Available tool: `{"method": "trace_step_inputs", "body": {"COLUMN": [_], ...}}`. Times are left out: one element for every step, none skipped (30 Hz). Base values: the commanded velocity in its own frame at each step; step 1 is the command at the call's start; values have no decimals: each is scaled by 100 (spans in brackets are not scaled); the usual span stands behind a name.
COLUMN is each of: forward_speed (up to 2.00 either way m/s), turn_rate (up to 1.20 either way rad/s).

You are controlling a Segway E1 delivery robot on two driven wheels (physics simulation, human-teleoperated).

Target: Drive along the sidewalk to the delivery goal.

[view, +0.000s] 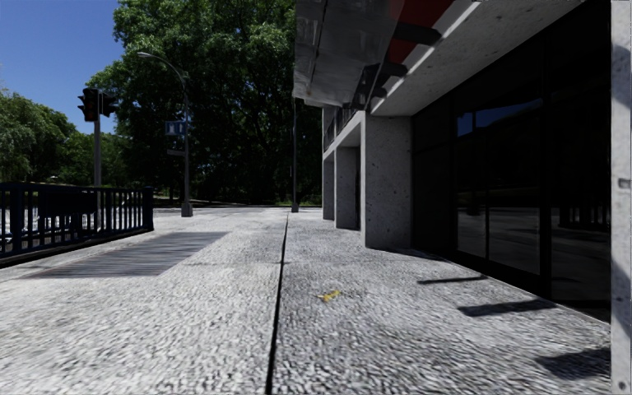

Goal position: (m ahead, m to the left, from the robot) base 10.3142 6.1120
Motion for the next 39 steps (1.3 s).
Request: {"method": "trace_step_inputs", "body": {"forward_speed": [200, 200, 200, 200, 200, 200, 200, 200, 200, 200, 200, 200, 200, 200, 200, 200, 200, 200, 200, 200, 200, 200, 200, 200, 200, 200, 200, 200, 200, 200, 200, 200, 200, 200, 200, 200, 200, 200, 200], "turn_rate": [0, 2, 2, 7, 16, 24, 32, 32, 36, 43, 45, 45, 46, 46, 46, 46, 46, 47, 47, 47, 47, 47, 36, 36, 0, 0, 0, 0, 0, 0, 0, 0, 0, 0, 0, 0, 0, 0, 0]}}
